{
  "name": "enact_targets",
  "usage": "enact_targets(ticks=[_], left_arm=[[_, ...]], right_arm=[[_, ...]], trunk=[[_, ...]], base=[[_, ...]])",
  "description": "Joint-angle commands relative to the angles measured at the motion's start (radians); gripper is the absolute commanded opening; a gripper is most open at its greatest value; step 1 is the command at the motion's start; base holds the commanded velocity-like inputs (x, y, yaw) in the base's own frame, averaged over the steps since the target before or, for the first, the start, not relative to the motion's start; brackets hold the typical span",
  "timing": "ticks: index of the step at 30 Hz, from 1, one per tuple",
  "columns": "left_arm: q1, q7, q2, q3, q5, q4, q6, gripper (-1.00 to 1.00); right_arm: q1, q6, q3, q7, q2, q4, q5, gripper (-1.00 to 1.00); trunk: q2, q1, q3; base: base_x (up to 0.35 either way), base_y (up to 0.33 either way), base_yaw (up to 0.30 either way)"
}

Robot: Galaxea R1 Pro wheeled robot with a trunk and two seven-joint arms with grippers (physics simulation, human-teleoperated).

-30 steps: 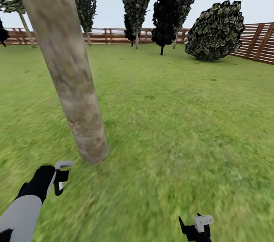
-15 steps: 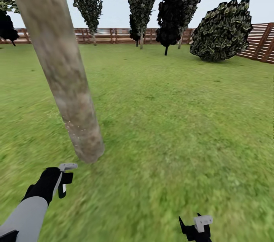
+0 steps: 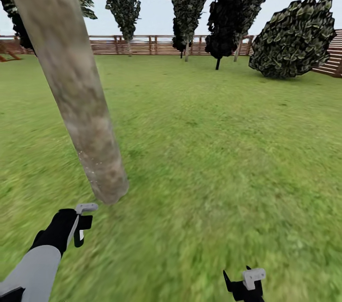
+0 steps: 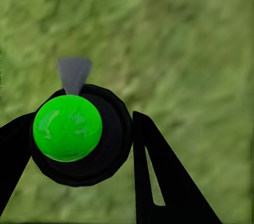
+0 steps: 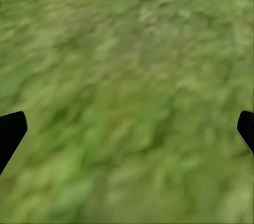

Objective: In the garden, pick up the pesticide atomizer on the floor and spray pesticide onto both trees until each tree trunk is fully covered.

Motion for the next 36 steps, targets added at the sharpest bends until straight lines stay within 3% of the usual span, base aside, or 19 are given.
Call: enact_targets(ticks=[1,17,36], left_arm=[[-0.001,-0.008,-0.001,0.005,-0.011,-0.002,0.003,-1.00],[-0.001,-0.007,-0.001,0.005,-0.011,-0.003,0.003,-1.00],[-0.001,0.000,-0.013,0.006,-0.012,-0.003,0.003,-1.00]], right_arm=[[0.000,-0.003,-0.009,0.009,0.000,0.000,0.001,1.00],[0.000,-0.003,-0.009,0.009,0.000,0.000,0.001,1.00],[0.000,-0.003,-0.009,0.009,0.000,0.000,0.001,1.00]], trunk=[[0.000,0.000,-0.001],[0.000,0.000,-0.001],[0.000,0.000,-0.001]], base=[[0.165,-0.244,0.276],[0.119,-0.254,0.043],[0.094,-0.266,0.272]])
